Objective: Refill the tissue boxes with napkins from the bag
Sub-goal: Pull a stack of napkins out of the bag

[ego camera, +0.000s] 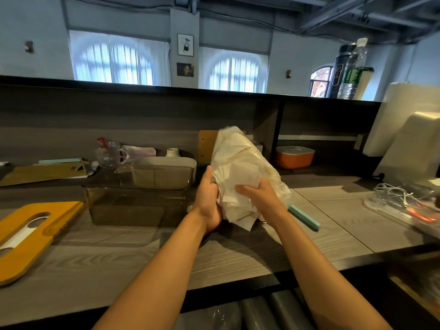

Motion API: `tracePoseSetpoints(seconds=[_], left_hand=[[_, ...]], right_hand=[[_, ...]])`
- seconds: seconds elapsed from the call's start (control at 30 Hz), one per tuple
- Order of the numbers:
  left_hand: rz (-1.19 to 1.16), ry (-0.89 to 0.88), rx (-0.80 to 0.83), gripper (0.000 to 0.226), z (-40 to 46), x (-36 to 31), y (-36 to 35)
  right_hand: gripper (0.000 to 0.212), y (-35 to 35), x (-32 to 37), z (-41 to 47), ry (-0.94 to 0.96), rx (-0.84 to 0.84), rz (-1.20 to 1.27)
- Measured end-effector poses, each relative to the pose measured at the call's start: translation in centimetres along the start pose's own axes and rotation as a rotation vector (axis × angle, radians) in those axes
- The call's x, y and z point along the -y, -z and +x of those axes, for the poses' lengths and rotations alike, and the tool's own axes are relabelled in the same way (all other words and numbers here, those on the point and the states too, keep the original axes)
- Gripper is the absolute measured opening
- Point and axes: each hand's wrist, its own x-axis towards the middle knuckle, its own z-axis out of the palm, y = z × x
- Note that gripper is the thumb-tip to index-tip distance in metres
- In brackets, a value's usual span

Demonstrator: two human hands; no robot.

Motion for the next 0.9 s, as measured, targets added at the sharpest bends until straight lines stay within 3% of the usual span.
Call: tracePoseSetpoints(seconds=[0.13,0.27,0.47,0.57,0.67,0.73,0.8,0.9], left_hand=[[0.041,-0.067,0.033,0.032,-0.8,0.1,-0.3],[0.165,-0.085,-0.01,0.038,-0.8,0.2,-0.5],[0.145,-0.123,-0.111,0.035,-0.7,0.2,-1.1],[0.1,-0.161,-0.188,0.03,0.0,0.2,-0.8],[0.036,-0.154,-0.236,0.024,0.2,0.3,-0.6],[-0.012,-0.1,-0.204,0.034,0.1,0.4,-0.4],[-0.06,-0.055,-0.153,0.043,-0.1,0.5,-0.2],[-0.06,-0.079,-0.152,0.039,-0.2,0.5,-0.4]], right_hand=[[0.036,0.2,0.2,0.0,0.004,-0.037,-0.011],[0.026,0.5,0.1,0.1,-0.001,-0.114,0.072],[0.042,0.9,0.1,0.7,0.002,-0.255,0.129],[0.027,1.4,0.5,0.3,0.032,-0.263,0.374],[0.022,1.9,1.0,-0.2,0.023,-0.166,0.706],[0.024,1.5,0.9,-0.2,0.015,-0.076,0.66],[0.026,0.5,0.5,-0.1,0.004,-0.037,0.461],[0.033,-0.4,0.2,0.0,-0.025,-0.012,0.199]])
